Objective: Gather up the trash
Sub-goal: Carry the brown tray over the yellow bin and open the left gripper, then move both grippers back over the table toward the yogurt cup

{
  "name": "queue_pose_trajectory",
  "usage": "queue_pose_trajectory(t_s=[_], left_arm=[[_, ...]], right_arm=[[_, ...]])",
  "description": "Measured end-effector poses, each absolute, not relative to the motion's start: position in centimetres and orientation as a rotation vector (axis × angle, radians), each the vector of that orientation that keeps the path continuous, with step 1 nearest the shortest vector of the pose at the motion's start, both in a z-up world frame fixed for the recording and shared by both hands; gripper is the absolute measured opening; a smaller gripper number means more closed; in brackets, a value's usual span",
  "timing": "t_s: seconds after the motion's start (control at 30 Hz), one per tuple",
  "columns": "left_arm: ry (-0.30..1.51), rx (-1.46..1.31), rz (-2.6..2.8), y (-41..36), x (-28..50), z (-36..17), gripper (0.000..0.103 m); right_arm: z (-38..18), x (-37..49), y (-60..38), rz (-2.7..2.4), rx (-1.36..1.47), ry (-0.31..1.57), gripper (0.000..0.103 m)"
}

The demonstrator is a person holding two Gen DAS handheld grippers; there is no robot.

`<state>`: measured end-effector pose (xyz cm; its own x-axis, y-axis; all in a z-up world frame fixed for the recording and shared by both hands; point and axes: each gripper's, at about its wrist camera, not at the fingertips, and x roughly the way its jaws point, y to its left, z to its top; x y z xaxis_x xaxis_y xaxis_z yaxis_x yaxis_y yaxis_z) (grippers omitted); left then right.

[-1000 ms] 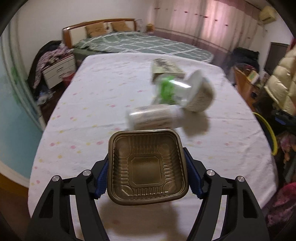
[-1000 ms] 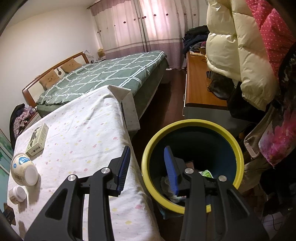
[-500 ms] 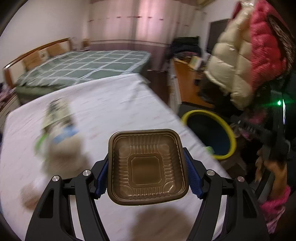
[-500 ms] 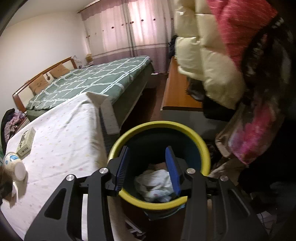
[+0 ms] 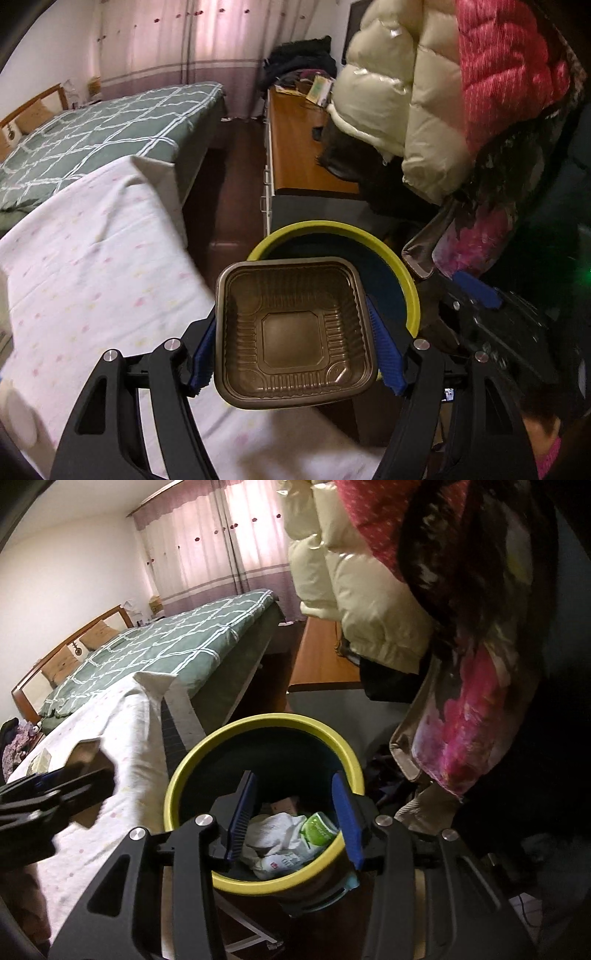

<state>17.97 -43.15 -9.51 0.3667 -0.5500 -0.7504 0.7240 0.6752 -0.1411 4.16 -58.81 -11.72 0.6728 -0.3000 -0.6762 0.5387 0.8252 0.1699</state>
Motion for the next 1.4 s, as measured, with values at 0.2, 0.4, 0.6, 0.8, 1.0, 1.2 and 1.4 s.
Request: queue_pose_trajectory(t_s=[0.2,0.4,0.6,0.8,1.0,1.2,1.4], left_arm=[[0.870,0.249,-0.826,-46.0,18.7,-10.8,0.085],[0.832,0.219,-0.786,-44.8,18.5,-9.3,0.090],[0.779,0.150,-0.735,-38.4,17.2,-6.5,0.095],[0.704,0.060,-0.631,-29.2,15.6,-3.7,0.098],[0.628,0.014,-0.483,-20.0,13.9,-2.0,0.098],[0.596,-0.059,-0.313,-10.5,12.5,-1.7,0.098],[0.570,-0.112,-0.113,-1.0,10.4,-1.8,0.098]], right_arm=[[-11.8,3.7,-59.8,-0.502,0.378,0.682,0.044],[-12.0,3.4,-60.1,-0.507,0.380,0.682,0.044],[-11.8,3.8,-58.8,-0.482,0.367,0.686,0.045],[-11.3,4.6,-56.7,-0.448,0.336,0.688,0.046],[-10.3,5.9,-53.3,-0.389,0.288,0.684,0.047],[-9.5,8.1,-48.3,-0.291,0.234,0.693,0.049],[-8.9,10.7,-42.1,-0.173,0.184,0.695,0.050]])
